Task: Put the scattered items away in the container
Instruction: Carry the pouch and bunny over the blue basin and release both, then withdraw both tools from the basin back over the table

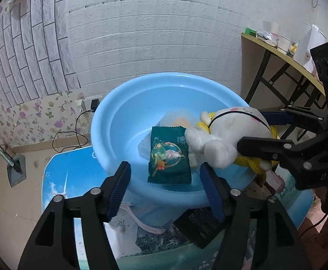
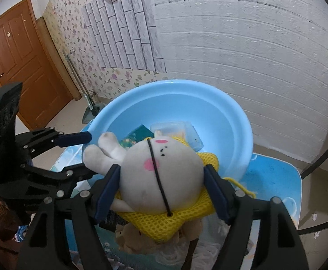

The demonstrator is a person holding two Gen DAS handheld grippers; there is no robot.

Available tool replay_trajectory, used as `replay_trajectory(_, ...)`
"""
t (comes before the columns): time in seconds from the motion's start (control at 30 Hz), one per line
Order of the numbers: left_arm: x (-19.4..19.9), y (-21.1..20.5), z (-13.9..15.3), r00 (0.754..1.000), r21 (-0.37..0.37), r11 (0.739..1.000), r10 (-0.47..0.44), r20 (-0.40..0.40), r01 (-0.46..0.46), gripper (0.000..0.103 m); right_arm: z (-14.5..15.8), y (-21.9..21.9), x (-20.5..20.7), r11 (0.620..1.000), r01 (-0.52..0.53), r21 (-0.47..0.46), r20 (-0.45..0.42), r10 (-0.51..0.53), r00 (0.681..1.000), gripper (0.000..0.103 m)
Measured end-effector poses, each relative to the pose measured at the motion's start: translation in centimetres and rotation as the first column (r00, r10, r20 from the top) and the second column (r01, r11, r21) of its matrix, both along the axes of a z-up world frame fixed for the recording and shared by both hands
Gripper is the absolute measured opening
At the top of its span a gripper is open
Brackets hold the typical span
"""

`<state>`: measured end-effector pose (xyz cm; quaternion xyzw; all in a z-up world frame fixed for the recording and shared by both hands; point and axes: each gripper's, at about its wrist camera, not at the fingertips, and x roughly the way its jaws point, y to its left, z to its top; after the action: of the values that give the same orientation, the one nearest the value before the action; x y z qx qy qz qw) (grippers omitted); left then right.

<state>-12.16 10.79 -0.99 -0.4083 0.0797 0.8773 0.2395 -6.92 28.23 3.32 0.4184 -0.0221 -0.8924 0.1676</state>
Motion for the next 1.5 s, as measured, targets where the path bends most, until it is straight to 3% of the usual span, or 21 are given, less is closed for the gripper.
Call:
replay_trajectory(0.2, 0.7, -1.4, 0.3, 0.999, 0.010, 0.999, 0.039, 0.003, -0.039, 0.090, 0.8, -0.3, 0.7, 1.000, 0.021, 0.010, -0.037, -0.020, 0.999, 0.080)
replay_trajectory(0.27, 0.7, -2.0, 0.2, 0.998, 0.004, 0.998, 0.067, 0.022, -0.067, 0.097, 1.3, -0.2, 1.0, 1.000, 0.023, 0.016, -0.060, -0.022, 0.998, 0.095)
replay_trajectory(0.4, 1.1, -3.2, -0.3, 0.992, 0.003, 0.992, 0.123, 0.023, -0.123, 0.098, 1.8, 0.3, 1.8, 0.999, 0.044, 0.011, -0.074, -0.043, 0.996, 0.096)
replay_trajectory(0.57, 3.2, -5.0, 0.3, 0.983, 0.073, 0.984, 0.170, -0.069, -0.165, 0.099, 1.6, 1.4, 3.3, 0.998, 0.069, 0.002, -0.088, -0.068, 0.994, 0.099)
replay_trajectory(0.7, 4.1, -5.9, -0.1, 0.978, 0.088, 0.978, 0.196, -0.077, -0.189, 0.102, 1.2, 2.4, 5.2, 0.994, 0.105, 0.000, -0.180, -0.103, 0.978, 0.103)
replay_trajectory(0.8, 4.6, -6.3, -0.8, 0.979, 0.093, 0.978, 0.194, -0.062, -0.188, 0.102, 0.4, 3.2, 5.8, 0.993, 0.118, -0.008, -0.130, -0.118, 0.985, 0.103)
replay_trajectory(1.03, 5.0, -7.0, -4.2, 0.972, 0.008, 0.972, 0.235, 0.012, -0.235, 0.102, -1.5, 4.6, 7.9, 0.984, 0.178, 0.030, -0.103, -0.174, 0.979, 0.103)
replay_trajectory(1.2, 5.1, -8.1, -5.8, 0.962, 0.064, 0.964, 0.251, 0.106, -0.259, 0.102, -4.2, 6.0, 8.4, 0.979, 0.205, -0.016, 0.033, -0.204, 0.978, 0.103)
replay_trajectory(1.27, 4.8, -8.9, -6.4, 0.951, 0.111, 0.954, 0.260, 0.164, -0.280, 0.102, -5.1, 6.2, 8.6, 0.977, 0.211, -0.016, 0.054, -0.210, 0.976, 0.095)
replay_trajectory(1.37, 4.3, -9.6, -7.2, 0.923, 0.114, 0.933, 0.311, 0.227, -0.342, 0.102, -5.7, 6.5, 8.7, 0.977, 0.213, -0.014, 0.063, -0.211, 0.975, 0.087)
replay_trajectory(1.5, 4.0, -9.8, -7.7, 0.915, 0.080, 0.927, 0.342, 0.215, -0.365, 0.102, -6.0, 6.4, 8.6, 0.979, 0.200, -0.035, 0.074, -0.197, 0.978, 0.083)
